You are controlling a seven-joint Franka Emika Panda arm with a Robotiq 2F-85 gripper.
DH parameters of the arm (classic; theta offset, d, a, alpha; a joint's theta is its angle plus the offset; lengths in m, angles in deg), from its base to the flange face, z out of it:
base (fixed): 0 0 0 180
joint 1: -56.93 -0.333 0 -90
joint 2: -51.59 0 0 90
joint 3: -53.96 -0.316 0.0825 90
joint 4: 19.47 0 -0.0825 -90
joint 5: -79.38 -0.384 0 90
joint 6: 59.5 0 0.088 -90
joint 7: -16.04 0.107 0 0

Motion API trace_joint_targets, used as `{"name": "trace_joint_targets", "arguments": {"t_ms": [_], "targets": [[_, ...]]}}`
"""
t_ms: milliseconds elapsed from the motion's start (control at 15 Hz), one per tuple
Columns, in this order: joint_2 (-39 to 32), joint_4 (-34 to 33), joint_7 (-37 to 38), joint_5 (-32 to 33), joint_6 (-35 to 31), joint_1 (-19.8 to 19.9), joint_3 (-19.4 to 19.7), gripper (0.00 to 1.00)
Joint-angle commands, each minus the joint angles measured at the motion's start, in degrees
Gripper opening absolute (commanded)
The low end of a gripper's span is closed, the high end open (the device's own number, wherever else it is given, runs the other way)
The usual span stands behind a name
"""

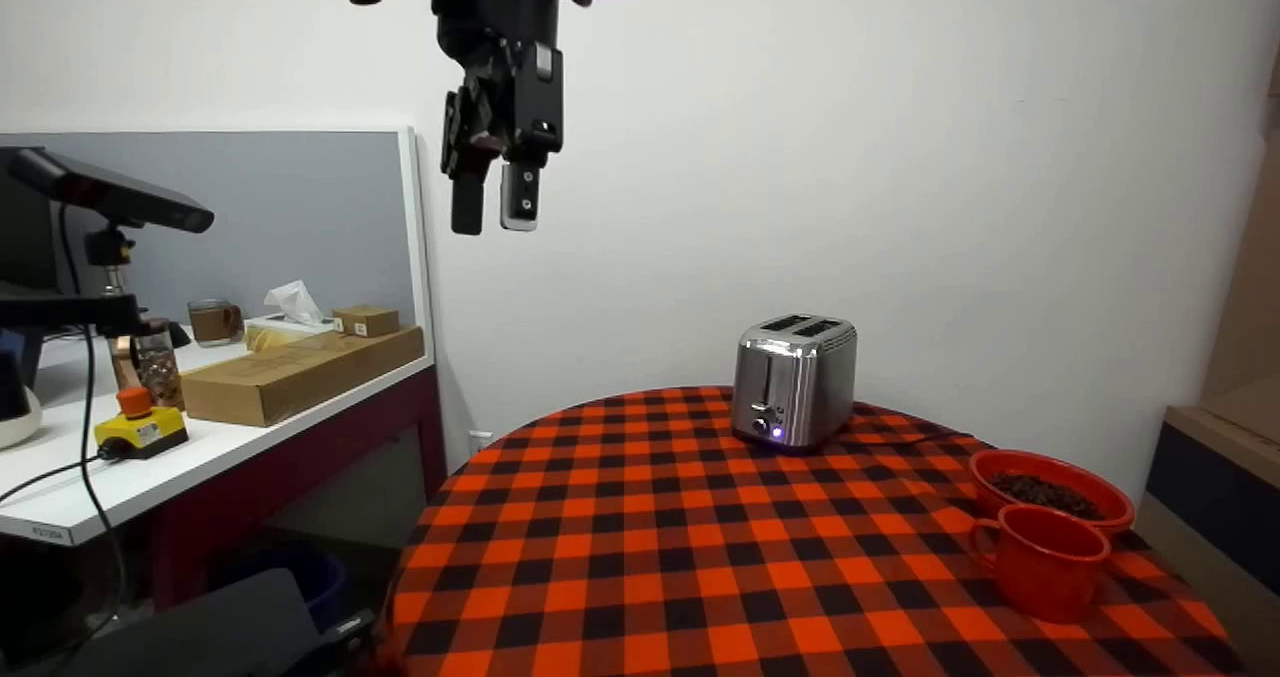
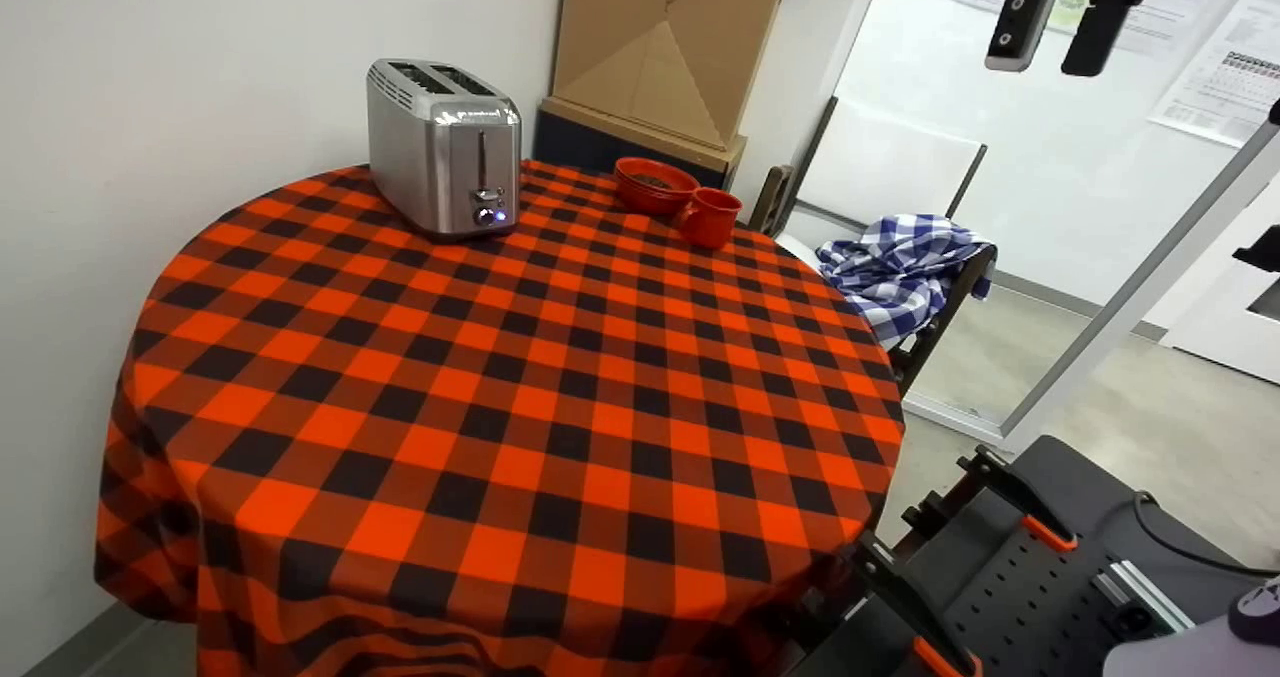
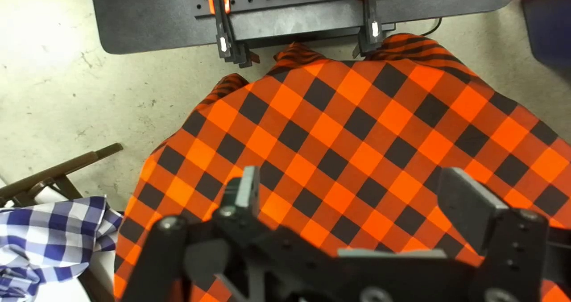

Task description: Switch off the toaster

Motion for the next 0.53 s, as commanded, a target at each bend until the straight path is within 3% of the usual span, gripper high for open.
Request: {"name": "trace_joint_targets", "arguments": {"t_ms": [0,467], "targets": [[-9.23,-2.64,-1.91,5.64,-6.97,0.62,-0.46,1.00],[-33.62,-11.79,-3.67,22.15,-21.67,2.99,1.89,1.00]]}}
